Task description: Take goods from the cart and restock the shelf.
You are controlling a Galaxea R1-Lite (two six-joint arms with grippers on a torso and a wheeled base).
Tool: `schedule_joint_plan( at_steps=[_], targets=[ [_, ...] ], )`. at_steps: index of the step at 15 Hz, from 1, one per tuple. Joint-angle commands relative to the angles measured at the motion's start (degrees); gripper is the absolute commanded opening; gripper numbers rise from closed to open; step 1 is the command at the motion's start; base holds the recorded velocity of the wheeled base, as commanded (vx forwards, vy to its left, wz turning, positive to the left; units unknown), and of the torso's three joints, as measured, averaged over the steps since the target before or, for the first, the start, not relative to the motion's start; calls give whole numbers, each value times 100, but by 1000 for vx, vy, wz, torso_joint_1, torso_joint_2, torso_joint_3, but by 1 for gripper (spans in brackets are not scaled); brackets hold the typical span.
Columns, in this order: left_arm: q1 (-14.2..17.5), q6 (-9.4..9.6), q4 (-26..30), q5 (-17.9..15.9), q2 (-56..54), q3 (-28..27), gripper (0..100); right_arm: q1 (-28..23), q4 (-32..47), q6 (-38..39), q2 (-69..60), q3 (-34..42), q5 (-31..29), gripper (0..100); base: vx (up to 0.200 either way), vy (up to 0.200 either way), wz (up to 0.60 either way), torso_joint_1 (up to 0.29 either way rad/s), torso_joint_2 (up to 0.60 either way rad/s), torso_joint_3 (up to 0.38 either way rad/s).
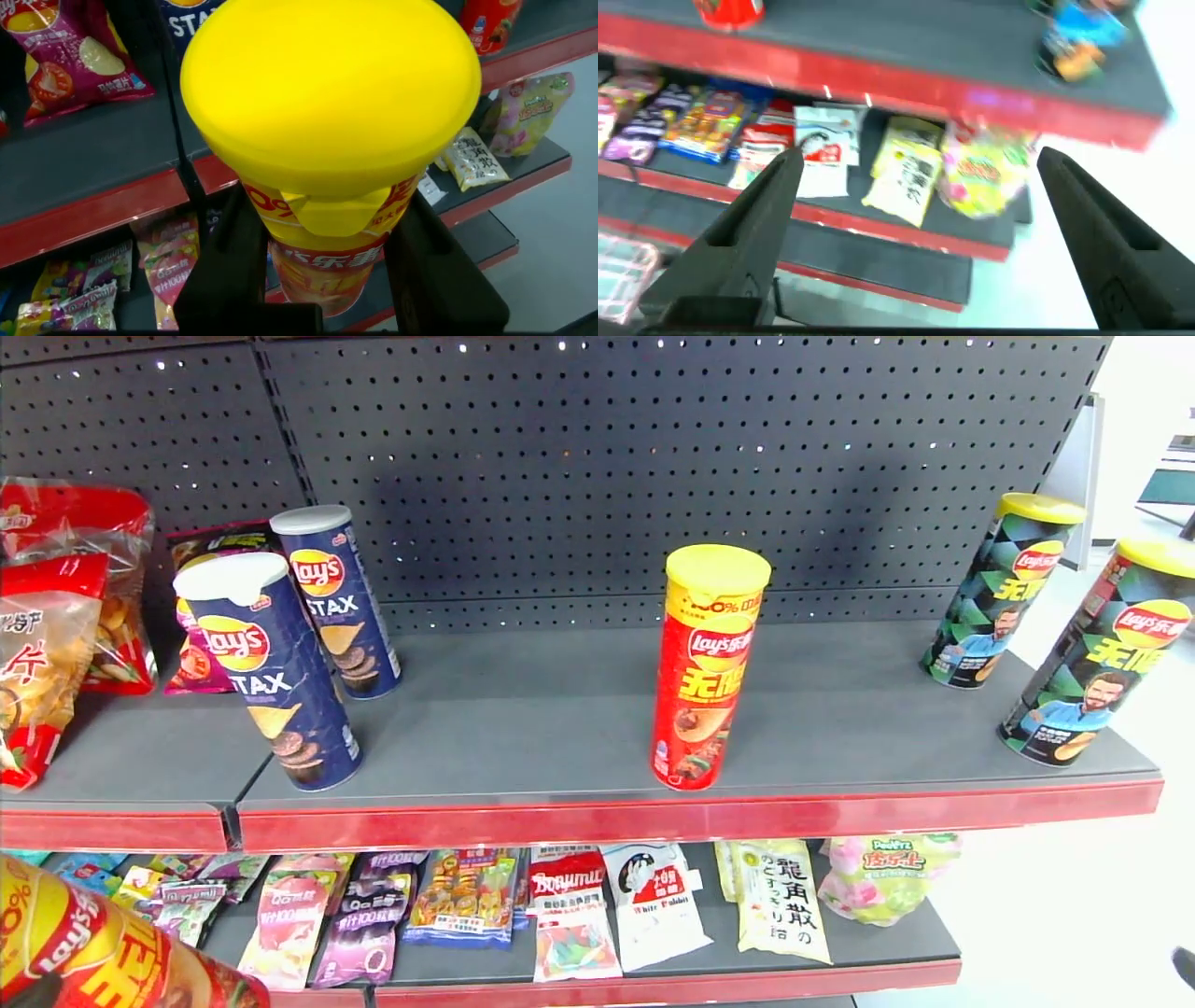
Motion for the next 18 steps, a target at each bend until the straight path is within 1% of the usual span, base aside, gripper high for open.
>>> schedule_joint_plan(
  at_steps=[1,3,4,5,6,7,8,9,10,11,12,13,18],
  targets=[
    [2,-3,-8,-84,73,-45,0,-361,1315,-94,-2470,412,-196,100,0,0,0,0,0,0],
    [2,-21,-8,-198,100,-115,0,-326,1315,-85,-2558,746,-706,100,0,0,0,0,0,0],
    [2,-21,-8,-198,100,-115,0,-326,1315,-85,-2558,746,-706,100,0,0,0,0,0,0],
    [2,-65,-8,-198,91,-115,0,-317,858,-41,-2558,1309,-829,100,0,0,0,0,0,0],
    [2,-82,-8,-198,73,-106,0,-326,393,144,-2558,1519,-487,100,0,0,0,0,0,0],
    [2,-153,-52,-198,73,-98,0,-326,-240,381,-2558,1862,-179,100,0,0,0,0,0,0],
    [2,-188,-104,-198,65,-71,0,-326,-732,513,-2558,2064,-223,100,0,0,0,0,0,0],
    [2,-188,-140,-198,65,-80,0,-326,-1119,539,-2558,2267,-513,100,0,0,0,0,0,0],
    [2,-188,-140,-198,56,-106,0,-326,-1137,478,-2558,2381,-733,100,0,0,0,0,0,0],
    [2,-197,-166,-198,82,-142,0,-326,-1128,522,-2558,2372,-706,100,0,0,0,0,0,0],
    [2,-267,-227,-198,100,-177,0,-326,-1128,566,-2558,2381,-653,100,0,0,0,0,0,0],
    [2,-381,-271,-198,82,-186,0,-317,-1128,645,-2558,2381,-583,100,0,0,0,0,0,0],
    [2,-399,-280,-198,100,-159,0,-317,-1119,724,-2558,2381,-671,100,0,0,0,0,0,0]
  ],
)
